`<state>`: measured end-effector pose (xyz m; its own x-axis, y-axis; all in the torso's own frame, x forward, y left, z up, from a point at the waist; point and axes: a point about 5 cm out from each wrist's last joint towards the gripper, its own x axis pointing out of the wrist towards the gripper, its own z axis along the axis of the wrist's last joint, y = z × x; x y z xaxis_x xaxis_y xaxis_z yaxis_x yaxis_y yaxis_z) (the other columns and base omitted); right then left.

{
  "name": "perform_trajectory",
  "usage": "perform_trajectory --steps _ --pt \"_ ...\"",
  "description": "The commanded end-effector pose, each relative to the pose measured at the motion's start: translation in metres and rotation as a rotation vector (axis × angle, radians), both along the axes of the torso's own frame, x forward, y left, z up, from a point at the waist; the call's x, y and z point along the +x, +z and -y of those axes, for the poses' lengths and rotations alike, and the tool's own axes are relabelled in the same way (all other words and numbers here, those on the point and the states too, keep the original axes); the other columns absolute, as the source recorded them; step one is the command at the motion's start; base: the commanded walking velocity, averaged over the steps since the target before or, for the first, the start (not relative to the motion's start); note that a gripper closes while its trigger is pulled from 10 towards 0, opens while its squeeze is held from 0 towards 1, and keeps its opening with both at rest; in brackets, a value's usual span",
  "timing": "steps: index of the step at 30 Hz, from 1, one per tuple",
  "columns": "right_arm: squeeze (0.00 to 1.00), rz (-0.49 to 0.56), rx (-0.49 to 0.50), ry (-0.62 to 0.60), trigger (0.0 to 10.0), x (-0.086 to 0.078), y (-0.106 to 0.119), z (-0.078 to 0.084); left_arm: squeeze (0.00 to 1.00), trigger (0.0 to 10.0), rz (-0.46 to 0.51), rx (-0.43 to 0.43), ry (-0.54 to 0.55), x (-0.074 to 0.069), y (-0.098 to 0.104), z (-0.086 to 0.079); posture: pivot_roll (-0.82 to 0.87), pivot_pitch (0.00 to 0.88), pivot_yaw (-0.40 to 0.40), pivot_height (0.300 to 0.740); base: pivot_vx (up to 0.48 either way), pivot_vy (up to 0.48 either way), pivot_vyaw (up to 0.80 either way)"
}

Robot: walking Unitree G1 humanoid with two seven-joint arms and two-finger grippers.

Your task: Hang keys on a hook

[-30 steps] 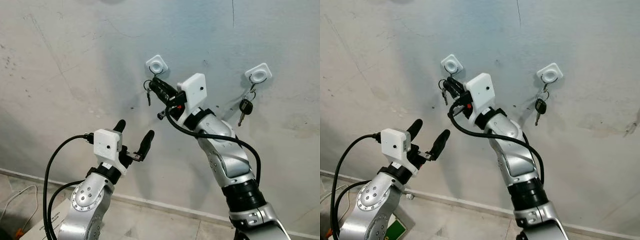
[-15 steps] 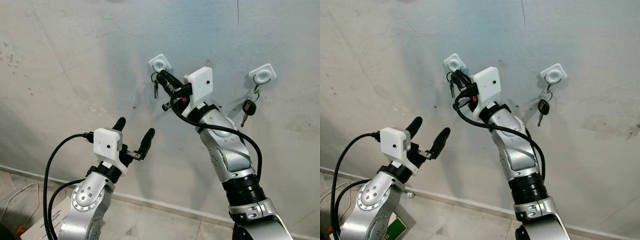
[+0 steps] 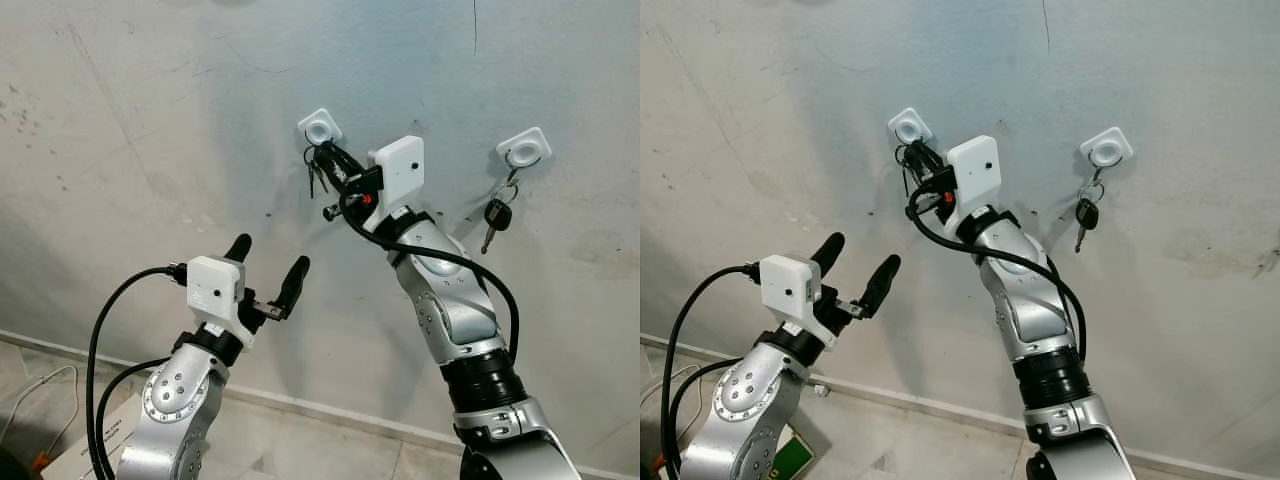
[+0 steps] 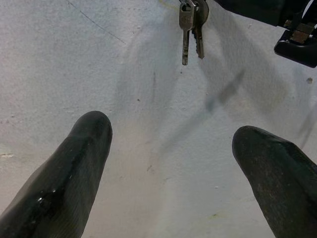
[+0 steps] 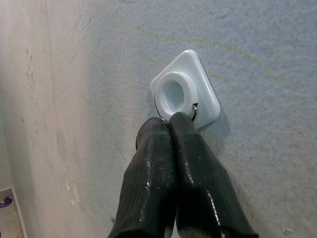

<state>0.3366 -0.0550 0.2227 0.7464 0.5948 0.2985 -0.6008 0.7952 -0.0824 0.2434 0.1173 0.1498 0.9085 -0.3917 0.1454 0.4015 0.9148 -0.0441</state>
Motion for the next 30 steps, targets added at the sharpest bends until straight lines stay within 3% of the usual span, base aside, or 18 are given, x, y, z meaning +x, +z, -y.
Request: perform_trajectory --steps 1,25,26,30 --pt "0.00 -0.041 -0.004 -0.003 10.0 0.001 -0.007 0.000 0.00 10.0 0.005 0.020 0.012 0.001 0.000 -0.001 0.00 0.000 0.062 0.740 0.000 0.000 0.00" --pt "0.00 -0.086 -0.041 -0.012 10.0 -0.002 -0.021 -0.003 0.00 10.0 0.002 0.028 0.014 0.002 -0.002 -0.002 -0.01 0.000 0.064 0.740 0.000 0.000 0.00" --pt "1.00 -0.088 -0.035 -0.012 10.0 -0.002 -0.021 -0.003 0.00 10.0 0.003 0.028 0.015 0.002 -0.002 -0.002 -0.01 0.000 0.064 0.740 0.000 0.000 0.00" --pt "1.00 -0.085 -0.027 -0.007 10.0 -0.001 -0.020 -0.003 0.00 10.0 0.002 0.031 0.016 0.002 -0.002 -0.002 -0.01 0.000 0.066 0.740 0.000 0.000 0.00"
